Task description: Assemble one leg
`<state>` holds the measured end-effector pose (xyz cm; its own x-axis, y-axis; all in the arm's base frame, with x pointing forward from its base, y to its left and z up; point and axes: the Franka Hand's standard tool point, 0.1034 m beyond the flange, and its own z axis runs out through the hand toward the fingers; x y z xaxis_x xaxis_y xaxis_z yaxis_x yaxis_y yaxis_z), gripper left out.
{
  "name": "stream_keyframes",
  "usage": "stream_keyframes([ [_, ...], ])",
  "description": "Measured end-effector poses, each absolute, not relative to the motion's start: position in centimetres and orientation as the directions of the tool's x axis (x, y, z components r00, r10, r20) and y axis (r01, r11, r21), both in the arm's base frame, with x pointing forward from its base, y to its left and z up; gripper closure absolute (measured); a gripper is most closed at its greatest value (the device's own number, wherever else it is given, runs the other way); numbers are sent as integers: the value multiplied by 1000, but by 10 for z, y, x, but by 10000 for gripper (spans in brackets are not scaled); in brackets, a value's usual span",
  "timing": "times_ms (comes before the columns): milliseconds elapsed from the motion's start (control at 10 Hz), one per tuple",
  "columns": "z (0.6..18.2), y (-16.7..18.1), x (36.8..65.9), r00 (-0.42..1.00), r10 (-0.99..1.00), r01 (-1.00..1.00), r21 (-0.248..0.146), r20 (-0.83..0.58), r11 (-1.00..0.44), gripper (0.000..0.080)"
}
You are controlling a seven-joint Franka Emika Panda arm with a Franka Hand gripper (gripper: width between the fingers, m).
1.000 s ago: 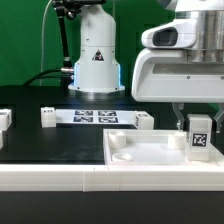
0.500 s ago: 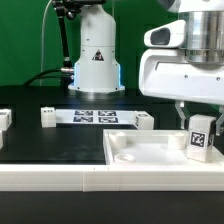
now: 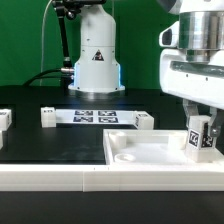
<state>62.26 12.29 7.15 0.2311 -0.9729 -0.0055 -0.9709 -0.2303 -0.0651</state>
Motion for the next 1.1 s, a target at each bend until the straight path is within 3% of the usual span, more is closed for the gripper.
stream_keyframes([
  [300, 72, 123, 622, -77, -997, -995, -62, -22, 78, 508],
  [700, 71, 122, 623, -121, -992, -991, -59, -41, 124, 508],
  [800, 71, 122, 623, -110, -993, -992, -60, -40, 113, 327],
  [900, 71, 121, 624, -28, -999, -997, -71, -34, 30, 199],
  [1100, 71, 121, 624, 106, -994, -992, -73, -23, -104, 159],
])
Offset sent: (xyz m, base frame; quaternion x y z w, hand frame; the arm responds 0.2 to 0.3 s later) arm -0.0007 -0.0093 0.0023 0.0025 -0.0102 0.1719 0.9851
